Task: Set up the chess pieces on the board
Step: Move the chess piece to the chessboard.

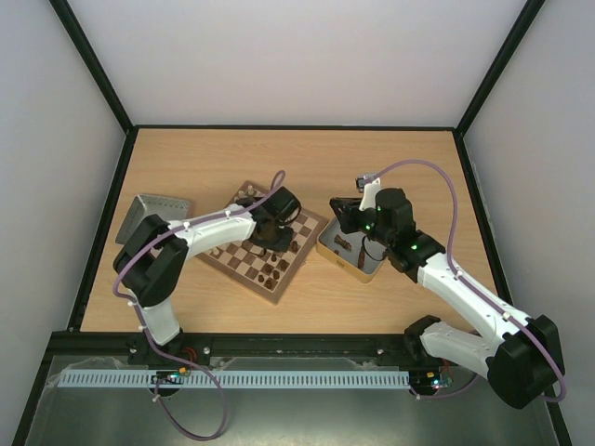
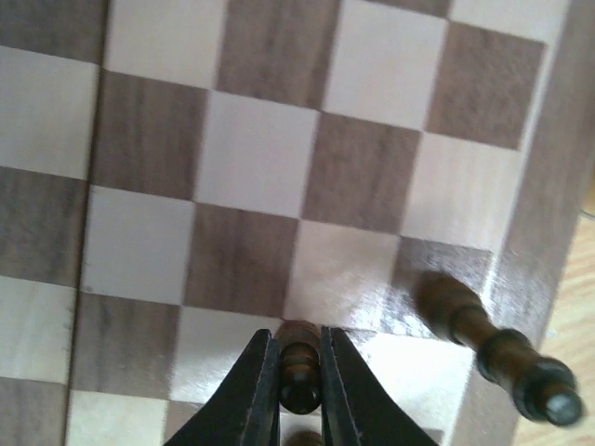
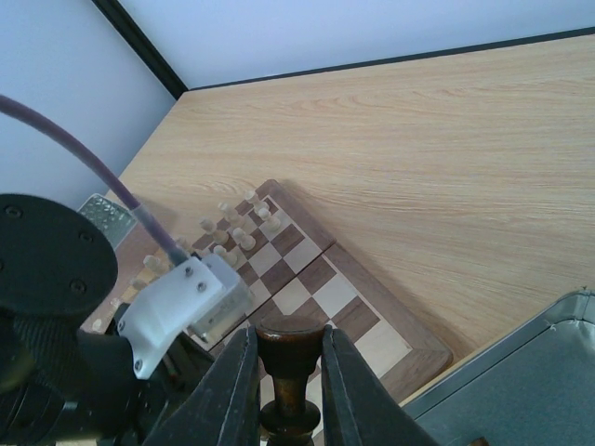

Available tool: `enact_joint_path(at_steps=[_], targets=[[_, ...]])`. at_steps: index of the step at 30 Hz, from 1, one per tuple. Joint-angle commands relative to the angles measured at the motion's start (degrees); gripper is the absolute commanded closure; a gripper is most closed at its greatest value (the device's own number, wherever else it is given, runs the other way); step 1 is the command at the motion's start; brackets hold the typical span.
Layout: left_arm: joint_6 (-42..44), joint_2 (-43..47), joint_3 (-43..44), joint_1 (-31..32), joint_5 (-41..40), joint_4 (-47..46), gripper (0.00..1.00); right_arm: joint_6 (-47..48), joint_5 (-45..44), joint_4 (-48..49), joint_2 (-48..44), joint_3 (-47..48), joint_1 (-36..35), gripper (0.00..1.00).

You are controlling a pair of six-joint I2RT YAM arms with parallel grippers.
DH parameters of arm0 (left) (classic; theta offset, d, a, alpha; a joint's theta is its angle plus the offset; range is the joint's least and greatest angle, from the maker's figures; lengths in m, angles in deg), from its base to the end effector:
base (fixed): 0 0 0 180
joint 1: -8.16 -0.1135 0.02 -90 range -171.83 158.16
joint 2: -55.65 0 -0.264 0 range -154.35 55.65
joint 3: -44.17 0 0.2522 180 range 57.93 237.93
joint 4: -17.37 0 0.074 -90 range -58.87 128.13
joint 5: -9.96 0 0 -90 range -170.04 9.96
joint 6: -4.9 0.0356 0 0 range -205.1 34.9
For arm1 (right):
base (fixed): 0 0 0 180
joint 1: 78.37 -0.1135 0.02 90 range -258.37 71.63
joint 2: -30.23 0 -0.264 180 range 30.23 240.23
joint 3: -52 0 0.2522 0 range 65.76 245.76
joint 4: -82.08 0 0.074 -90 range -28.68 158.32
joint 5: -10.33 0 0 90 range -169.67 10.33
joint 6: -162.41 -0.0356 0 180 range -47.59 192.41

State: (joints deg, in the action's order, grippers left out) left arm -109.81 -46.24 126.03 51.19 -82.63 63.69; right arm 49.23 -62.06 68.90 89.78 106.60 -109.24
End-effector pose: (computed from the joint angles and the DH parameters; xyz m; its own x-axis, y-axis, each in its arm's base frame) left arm 0.2608 -0.2413 0.1851 -0.8877 0.2574 -0.3817 0.3273 0.9359 -0.1301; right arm 0.2005 0.1324 0.2857 -0.5352 0.1172 -0.8366 -0.5713 0.6793 0.4606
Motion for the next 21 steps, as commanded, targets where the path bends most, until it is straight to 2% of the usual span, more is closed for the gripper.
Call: enact_joint_path(at_steps=[1, 15, 21], targets=[[1.2, 1.9, 0.6, 1.9, 1.3, 3.4, 0.91, -0.3, -0.2, 0.2, -0.5, -0.7, -0.2, 0.85], [0.6, 0.8, 0.7, 2.6, -0.2, 4.4, 0.88, -0.8, 0.1, 0.8, -0.4, -0.8, -0.2, 0.85], [0.5, 0.8, 0.9, 2.6, 0.2, 4.1, 0.78, -0.9, 0.2, 0.8, -0.5, -0.8, -0.2, 0.85]])
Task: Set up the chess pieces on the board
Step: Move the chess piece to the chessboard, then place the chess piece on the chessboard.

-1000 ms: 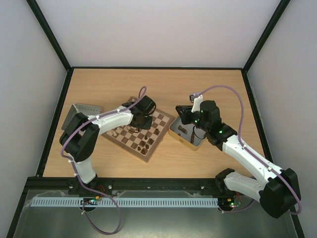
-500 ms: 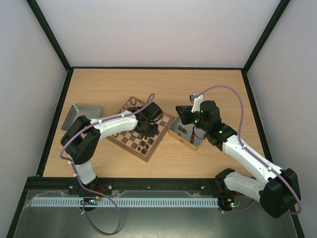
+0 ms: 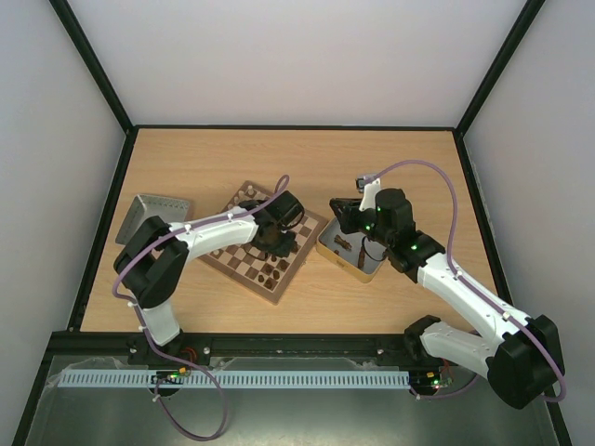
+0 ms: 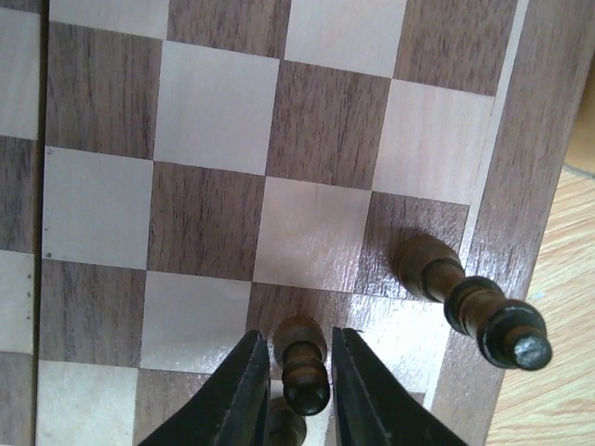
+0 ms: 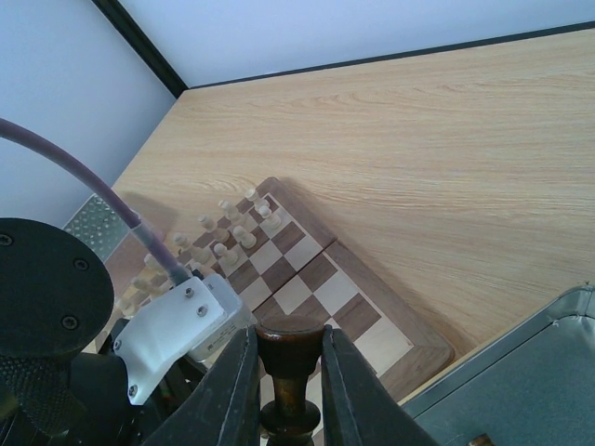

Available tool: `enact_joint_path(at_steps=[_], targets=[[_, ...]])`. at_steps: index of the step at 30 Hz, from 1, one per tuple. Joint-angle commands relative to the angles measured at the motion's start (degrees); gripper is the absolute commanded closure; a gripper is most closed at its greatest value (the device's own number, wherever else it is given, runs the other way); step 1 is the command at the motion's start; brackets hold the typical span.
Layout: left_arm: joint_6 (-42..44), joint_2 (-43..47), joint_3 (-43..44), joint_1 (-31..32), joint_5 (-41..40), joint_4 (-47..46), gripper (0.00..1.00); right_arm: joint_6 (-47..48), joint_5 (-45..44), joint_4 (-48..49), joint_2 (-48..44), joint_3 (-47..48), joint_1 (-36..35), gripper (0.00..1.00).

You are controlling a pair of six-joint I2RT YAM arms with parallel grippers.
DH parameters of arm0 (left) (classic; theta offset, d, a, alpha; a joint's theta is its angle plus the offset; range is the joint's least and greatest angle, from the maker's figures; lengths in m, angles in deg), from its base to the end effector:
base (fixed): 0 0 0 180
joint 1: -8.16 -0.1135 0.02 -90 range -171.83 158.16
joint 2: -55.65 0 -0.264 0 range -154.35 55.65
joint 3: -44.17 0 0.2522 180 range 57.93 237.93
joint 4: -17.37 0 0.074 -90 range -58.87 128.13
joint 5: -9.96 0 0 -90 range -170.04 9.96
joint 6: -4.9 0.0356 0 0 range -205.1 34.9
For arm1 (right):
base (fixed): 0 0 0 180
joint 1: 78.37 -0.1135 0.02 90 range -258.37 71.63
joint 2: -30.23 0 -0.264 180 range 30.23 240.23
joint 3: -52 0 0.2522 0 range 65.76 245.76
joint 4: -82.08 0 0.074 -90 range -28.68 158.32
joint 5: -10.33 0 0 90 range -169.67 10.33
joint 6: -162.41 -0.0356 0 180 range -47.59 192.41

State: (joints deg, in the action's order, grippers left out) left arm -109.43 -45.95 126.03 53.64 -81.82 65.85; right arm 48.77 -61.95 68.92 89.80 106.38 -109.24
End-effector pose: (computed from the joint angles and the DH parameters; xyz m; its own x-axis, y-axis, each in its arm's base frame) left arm 0.2470 -0.2496 0.1852 -0.8836 0.3112 -0.3500 0.3738 0.9188 -0.1266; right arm 0.2003 0.1324 0.2843 -0.5430 0.1204 -0.8311 -0.5665 0.6780 0.4684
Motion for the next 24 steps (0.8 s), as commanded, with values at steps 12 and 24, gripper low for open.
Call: enact_joint_path(at_steps=[12, 24], targets=[[-3.2, 8.5, 4.0, -2.3, -1.4, -2.0, 0.53, -6.0, 2.8, 3.3, -0.4, -0.2, -0.2, 0.85], [-9.1, 29.7, -16.1, -3.3, 9.9, -38.4, 0.33, -51.0, -0.3, 14.4, 5.2, -2.0, -0.2, 0.87]])
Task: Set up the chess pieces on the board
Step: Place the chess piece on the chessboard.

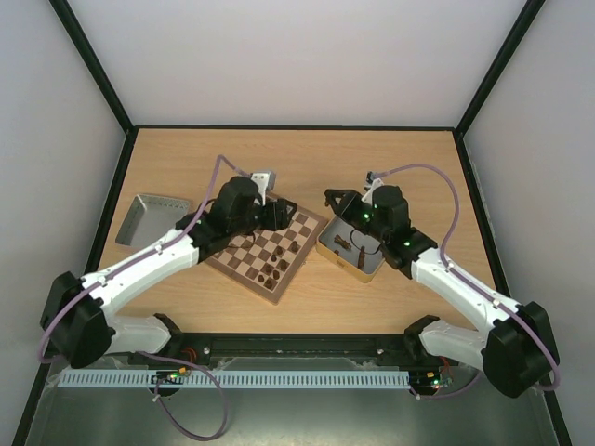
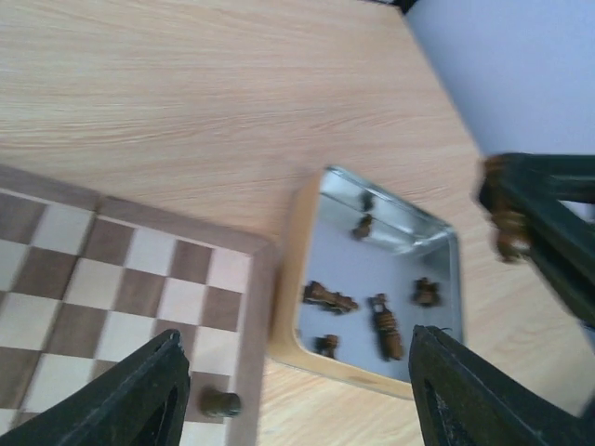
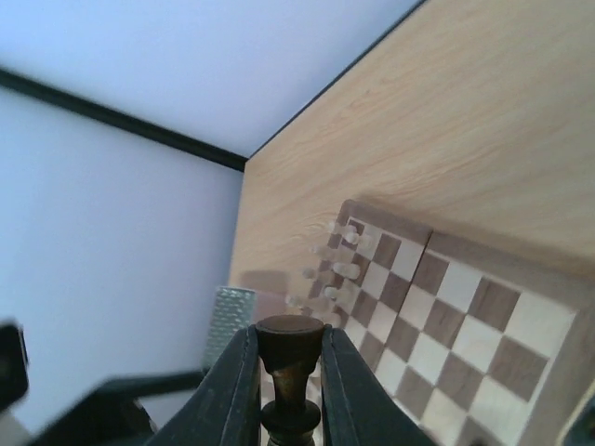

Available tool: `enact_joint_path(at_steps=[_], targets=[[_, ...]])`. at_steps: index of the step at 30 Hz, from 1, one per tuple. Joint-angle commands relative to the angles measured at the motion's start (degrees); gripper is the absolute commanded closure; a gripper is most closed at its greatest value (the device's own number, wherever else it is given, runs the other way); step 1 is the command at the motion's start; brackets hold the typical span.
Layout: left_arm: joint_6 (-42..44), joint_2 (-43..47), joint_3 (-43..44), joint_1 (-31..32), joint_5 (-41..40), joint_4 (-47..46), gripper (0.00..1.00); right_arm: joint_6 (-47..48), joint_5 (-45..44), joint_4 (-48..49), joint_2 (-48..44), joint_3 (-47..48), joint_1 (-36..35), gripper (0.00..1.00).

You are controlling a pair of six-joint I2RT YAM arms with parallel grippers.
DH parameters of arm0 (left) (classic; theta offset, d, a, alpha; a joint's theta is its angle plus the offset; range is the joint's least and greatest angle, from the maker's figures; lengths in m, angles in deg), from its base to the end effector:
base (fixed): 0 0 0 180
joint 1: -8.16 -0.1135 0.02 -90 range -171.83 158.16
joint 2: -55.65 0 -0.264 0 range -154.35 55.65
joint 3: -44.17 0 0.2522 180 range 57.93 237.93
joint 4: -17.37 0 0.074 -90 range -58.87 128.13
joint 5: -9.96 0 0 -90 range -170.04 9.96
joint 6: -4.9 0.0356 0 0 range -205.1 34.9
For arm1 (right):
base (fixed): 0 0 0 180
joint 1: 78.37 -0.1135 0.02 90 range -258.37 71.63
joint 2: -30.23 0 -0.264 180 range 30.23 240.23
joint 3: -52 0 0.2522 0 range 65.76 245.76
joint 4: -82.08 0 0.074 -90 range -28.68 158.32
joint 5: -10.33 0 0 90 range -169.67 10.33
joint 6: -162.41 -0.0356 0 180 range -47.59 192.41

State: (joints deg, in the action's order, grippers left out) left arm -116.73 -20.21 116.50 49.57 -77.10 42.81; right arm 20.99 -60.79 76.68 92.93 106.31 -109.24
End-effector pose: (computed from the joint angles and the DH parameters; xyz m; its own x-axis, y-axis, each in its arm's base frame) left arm 0.2261 -0.2018 0.3009 -0.6734 -0.1045 -0.7319 0.4006 0.7805 -0.4800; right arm 0.2112 0.1397 0.2856 -0.7180 0.4326 -0.5453 -0.3110 0.5015 0.8073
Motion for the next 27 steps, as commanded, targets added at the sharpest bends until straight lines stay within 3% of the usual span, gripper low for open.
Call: enact_joint_path(at_steps=[1, 10, 19, 27], targets=[[-1.3, 4.7, -7.6, 1.0, 5.8, -17.3, 0.32, -27.3, -0.9, 8.0, 2.7, -2.3, -0.2, 0.88], [2.1, 5.4, -11.5, 4.2, 9.0, -25.2, 0.28, -45.5, 0.8, 10.3, 4.9, -2.9, -1.3, 0.87], [0.9, 2.7, -11.0, 4.7, 7.7, -30.1, 0.37, -52.0, 4.6, 12.9, 6.0, -4.0, -2.5, 0.87], [0.3, -1.5, -9.2, 4.8, 7.9, -29.0, 0.48, -53.8, 6.0, 13.4, 5.6, -4.3, -2.6, 0.86]])
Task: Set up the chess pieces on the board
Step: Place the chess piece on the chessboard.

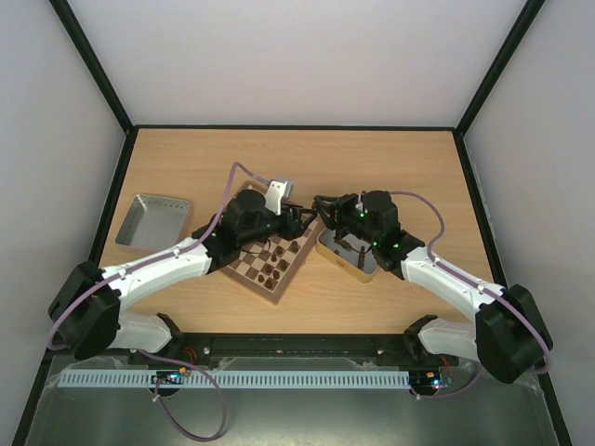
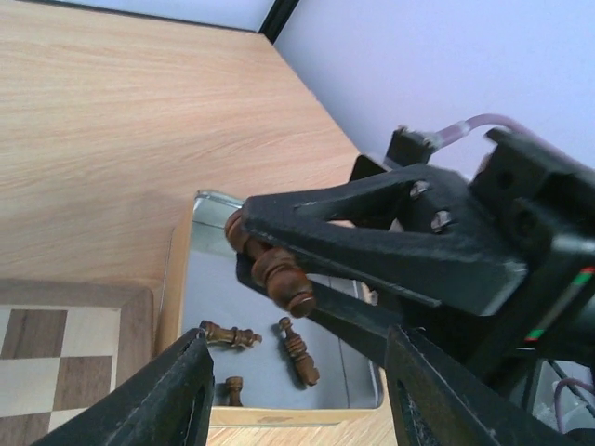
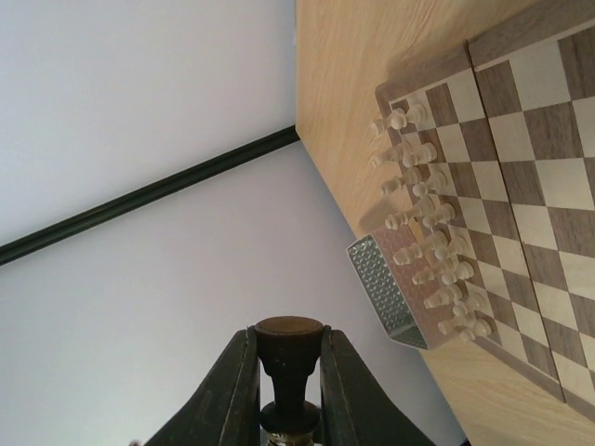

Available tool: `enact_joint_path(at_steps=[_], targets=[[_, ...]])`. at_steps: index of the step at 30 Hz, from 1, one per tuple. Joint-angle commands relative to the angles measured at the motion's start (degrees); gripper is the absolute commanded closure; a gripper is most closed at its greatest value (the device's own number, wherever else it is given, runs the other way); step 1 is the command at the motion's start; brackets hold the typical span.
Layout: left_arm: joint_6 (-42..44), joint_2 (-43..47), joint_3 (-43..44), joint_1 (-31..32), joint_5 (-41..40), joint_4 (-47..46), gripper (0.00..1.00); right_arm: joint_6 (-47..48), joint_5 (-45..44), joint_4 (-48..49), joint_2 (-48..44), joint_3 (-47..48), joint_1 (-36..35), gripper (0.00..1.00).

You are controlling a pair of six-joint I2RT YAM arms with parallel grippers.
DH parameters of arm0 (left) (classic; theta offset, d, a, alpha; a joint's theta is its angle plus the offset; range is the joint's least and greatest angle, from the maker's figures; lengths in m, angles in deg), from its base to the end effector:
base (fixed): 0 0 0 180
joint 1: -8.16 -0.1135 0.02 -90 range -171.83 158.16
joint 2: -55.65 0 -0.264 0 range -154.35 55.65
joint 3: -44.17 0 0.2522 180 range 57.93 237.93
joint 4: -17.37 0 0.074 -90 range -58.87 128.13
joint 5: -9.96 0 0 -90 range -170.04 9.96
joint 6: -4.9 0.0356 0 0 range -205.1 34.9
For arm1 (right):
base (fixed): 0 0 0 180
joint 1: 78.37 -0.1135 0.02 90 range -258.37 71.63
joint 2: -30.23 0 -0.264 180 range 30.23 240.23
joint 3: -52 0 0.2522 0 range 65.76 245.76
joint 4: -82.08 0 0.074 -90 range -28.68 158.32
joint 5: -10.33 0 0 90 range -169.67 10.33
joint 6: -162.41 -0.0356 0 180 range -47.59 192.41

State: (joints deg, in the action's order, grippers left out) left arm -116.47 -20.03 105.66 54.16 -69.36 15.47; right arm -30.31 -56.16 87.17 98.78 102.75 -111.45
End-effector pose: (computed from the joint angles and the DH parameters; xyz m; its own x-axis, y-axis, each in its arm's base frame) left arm 0.2076 -0.2245 0.2843 -0.5597 -0.1568 -0.8137 0.6340 0.5513 -0.5423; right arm 0.2165 0.1580 0.2587 -0.7657 0.5688 0.3004 0.3618 -0.0053 0.9322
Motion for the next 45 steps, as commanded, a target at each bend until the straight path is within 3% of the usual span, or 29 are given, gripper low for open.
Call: enact_joint_path(at_steps=[1, 4, 8, 14, 27, 32, 38, 45], targets=[[0.1, -2.0, 1.9, 0.2, 0.3, -1.7, 0.52, -2.6, 1.6, 2.9, -0.2, -0.7, -0.4, 0.86], [0.4, -2.9, 2.7, 0.2, 0.5, -1.8, 0.61, -2.6, 2.5, 3.2, 0.2, -0.6, -0.4, 0.86], [1.4, -3.5, 3.5, 0.3, -0.1, -1.4, 0.56, -2.2, 3.0, 3.2, 0.5, -0.7, -0.4, 0.86], [2.1, -4.3, 4.3, 0.3, -1.4, -1.1, 0.59, -1.3, 3.4, 3.1, 0.8, -0.5, -0.4, 0.86], [3.1, -6.2, 5.6, 0.6, -3.5, 0.5, 0.9, -1.4, 5.0, 4.2, 1.1, -0.7, -0.4, 0.85], [4.1, -5.6, 6.4, 0.6, -5.1, 4.4, 0.92, 0.8, 3.9, 3.5, 1.4, -0.4, -0.4, 0.78], [5.2, -3.8, 7.8, -0.1, -5.3, 14.5, 0.93, 9.9, -0.7, -2.1, 1.6, 1.9, -0.4, 0.55], [7.9, -3.2, 13.5, -5.4, 1.9, 33.9, 0.93, 21.3, -5.6, -8.5, 0.2, 3.3, -0.3, 0.45]])
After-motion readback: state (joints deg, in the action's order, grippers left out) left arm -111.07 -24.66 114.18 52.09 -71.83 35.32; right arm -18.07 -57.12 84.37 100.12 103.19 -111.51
